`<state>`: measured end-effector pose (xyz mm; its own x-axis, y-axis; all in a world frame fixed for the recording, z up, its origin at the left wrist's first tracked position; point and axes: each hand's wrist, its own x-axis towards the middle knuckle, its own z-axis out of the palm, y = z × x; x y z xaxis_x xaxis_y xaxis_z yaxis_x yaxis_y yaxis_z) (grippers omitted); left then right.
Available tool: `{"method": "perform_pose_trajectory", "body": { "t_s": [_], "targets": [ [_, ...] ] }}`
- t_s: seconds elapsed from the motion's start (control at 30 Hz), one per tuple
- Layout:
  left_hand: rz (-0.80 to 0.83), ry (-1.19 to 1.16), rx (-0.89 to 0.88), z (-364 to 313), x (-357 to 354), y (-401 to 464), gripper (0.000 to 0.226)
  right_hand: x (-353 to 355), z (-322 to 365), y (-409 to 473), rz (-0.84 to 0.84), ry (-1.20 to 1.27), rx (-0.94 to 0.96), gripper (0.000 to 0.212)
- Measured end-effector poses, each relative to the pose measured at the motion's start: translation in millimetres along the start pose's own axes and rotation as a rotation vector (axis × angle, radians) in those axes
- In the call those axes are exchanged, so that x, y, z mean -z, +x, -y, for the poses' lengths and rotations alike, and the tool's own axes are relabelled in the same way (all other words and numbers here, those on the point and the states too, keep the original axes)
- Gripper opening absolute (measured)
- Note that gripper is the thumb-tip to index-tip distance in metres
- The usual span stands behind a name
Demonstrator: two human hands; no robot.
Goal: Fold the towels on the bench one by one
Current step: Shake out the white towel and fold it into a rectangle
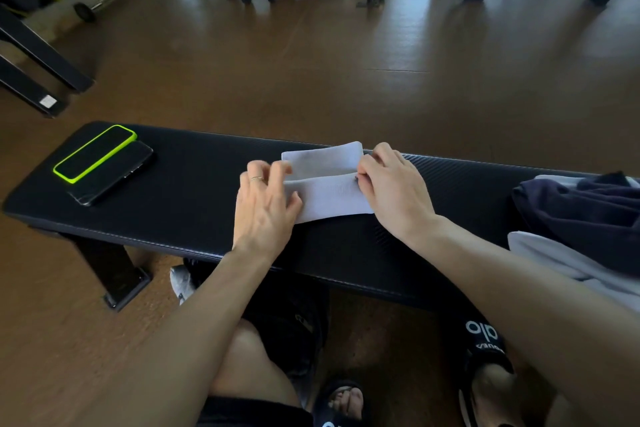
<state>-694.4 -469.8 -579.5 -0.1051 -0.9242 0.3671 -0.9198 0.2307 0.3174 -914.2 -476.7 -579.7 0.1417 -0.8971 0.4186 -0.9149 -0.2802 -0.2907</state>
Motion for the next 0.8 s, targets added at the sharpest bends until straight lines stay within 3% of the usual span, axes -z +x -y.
{"method": "perform_pose_trajectory", "body": {
  "t_s": [0.1,0.17,0.23,0.4,0.63,0.73,0.8],
  "targets": [
    [0.054,0.166,-0.315,-1.5,-2.7,1.9,0.045,5.2,1.2,-0.9,0.021,-0.057,0.081,0.027],
    [0.133,0.165,-0.367,-3.3,-0.5,-0.5,0.039,15.4,3.7,-2.0,0.074,-0.117,0.150,0.035],
    [0.124,0.100,-0.352,-1.4,2.3,-4.8,0.023,22.1,4.8,-4.8,0.150,-0.180,0.226,0.033],
    [0.226,0.141,-0.338,-2.6,5.4,-8.5,0.051,17.0,-1.2,-10.0,0.262,-0.188,0.278,0.048],
    [0.211,0.209,-0.272,-11.6,7.3,-1.2,0.042,17.4,4.7,-2.3,0.262,-0.165,0.231,0.039],
    [0.129,0.127,-0.270,-10.8,16.6,-6.2,0.030,29.9,7.2,-3.1,0.262,-0.053,0.181,0.035],
    [0.113,0.001,-0.183,-10.4,25.7,-10.9,0.026,40.7,7.1,-4.7,0.308,0.160,0.060,0.029]
  ]
}}
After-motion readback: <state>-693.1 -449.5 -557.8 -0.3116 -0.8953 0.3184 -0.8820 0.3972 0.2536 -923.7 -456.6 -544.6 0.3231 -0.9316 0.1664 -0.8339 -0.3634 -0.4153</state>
